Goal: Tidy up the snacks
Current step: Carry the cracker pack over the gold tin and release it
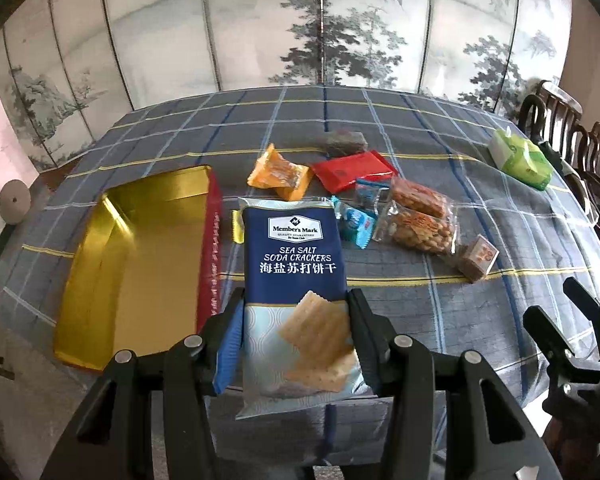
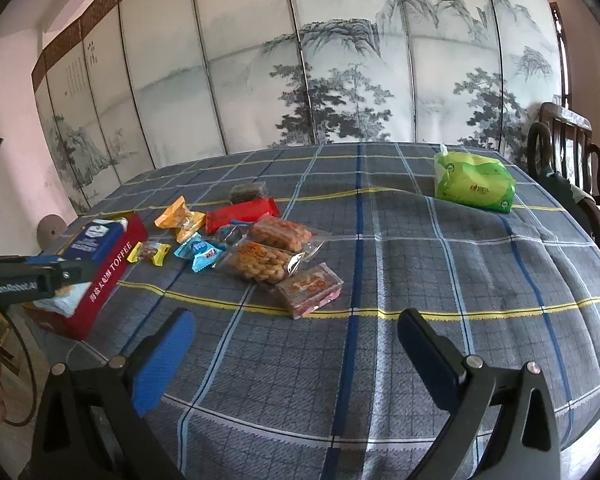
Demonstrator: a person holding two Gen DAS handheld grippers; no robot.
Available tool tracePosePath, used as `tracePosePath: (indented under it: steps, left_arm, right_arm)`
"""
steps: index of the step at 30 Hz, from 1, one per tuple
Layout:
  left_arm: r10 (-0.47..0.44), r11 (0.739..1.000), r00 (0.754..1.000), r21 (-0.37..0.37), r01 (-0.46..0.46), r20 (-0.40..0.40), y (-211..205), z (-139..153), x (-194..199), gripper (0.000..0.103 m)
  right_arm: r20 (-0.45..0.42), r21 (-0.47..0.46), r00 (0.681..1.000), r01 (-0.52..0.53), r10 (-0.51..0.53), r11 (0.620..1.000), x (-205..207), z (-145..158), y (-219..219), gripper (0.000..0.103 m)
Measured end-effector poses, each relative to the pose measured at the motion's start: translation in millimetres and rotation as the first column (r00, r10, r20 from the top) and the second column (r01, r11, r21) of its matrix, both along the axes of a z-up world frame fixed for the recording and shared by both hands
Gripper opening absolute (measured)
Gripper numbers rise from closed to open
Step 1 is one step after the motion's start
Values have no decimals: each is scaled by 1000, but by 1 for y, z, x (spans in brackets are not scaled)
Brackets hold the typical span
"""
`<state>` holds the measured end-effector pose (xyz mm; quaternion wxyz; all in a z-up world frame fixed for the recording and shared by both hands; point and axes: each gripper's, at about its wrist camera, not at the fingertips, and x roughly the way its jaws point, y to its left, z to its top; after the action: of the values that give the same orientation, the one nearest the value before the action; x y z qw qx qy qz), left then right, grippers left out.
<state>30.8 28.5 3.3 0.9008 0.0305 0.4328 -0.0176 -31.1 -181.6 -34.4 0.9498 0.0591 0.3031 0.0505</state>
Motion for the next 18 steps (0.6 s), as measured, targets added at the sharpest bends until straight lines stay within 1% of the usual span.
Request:
tracePosePath:
  steps: [5,9,15,18]
  left_arm:
    - [27,1000,1000,1,-27,15,16,5,1,46]
    - [70,998,997,0,-70,31,38,11,7,46]
    - [129,992,991,5,-129,29,73,14,22,46]
    - [150,988,988,24,-151,25,92,12,30,46]
  right_arm:
    - [-11,-18,1000,2,-2,1000,8,-4,3,103]
    - [-18,-32,1000,-1,0,999,13,-6,7,103]
    - [-25,-46,1000,-8,7,999,19,-9,14,103]
    - [-28,-55,1000,-14,13,998,23,-10,17,103]
